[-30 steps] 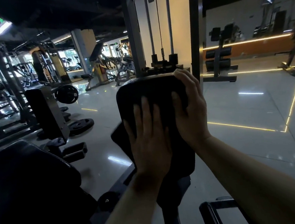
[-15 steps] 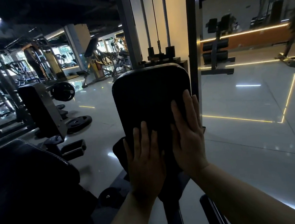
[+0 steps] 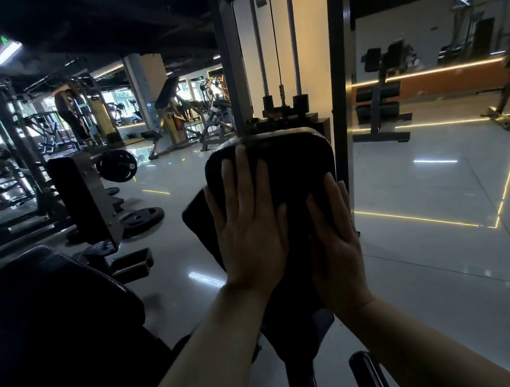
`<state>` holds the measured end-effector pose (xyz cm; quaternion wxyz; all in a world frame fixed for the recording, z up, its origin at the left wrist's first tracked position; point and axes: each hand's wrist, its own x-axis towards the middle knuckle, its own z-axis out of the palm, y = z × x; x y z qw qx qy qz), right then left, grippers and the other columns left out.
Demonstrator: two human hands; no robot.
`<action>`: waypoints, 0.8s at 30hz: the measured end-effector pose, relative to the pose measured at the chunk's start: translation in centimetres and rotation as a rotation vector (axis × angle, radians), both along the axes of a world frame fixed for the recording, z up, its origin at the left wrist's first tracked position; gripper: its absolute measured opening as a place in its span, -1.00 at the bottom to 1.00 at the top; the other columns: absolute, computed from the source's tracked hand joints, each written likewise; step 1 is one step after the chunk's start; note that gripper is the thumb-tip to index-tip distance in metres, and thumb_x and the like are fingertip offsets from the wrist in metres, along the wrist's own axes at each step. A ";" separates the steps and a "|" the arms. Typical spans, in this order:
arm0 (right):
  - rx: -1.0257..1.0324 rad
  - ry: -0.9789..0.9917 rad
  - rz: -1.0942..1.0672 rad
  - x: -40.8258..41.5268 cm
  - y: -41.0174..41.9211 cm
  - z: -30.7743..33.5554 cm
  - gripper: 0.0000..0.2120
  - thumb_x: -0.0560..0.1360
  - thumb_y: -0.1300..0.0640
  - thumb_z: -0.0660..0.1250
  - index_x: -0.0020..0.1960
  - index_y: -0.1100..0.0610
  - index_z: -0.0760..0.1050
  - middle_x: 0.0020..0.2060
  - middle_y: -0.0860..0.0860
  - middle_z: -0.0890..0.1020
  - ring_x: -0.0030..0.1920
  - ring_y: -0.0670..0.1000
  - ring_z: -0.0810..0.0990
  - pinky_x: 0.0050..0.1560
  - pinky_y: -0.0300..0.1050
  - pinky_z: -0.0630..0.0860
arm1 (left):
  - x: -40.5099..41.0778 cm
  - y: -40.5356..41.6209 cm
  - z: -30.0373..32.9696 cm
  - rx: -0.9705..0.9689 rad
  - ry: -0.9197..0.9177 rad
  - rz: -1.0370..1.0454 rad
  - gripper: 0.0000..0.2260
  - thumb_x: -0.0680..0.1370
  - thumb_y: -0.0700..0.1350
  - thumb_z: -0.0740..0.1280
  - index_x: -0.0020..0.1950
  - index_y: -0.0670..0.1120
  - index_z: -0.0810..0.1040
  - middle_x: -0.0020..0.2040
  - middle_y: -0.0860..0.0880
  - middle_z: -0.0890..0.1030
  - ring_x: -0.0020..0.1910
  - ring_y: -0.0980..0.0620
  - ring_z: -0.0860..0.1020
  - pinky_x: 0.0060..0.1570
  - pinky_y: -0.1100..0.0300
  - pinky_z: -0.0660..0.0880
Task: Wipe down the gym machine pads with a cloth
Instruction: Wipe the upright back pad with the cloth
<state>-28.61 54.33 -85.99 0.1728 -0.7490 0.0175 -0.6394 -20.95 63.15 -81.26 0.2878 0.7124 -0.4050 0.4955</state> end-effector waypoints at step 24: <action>0.119 0.336 -0.100 -3.1 2.1 -3.4 -0.07 0.24 0.32 0.55 0.49 0.08 0.15 0.55 0.11 -0.03 0.46 0.04 0.13 -0.04 -0.14 0.55 | -1.4 0.3 -0.8 0.064 0.045 -0.015 -0.46 0.64 0.04 0.02 0.56 -0.06 -0.10 0.58 -0.04 -0.10 0.55 -0.08 -0.12 0.49 -0.13 -0.12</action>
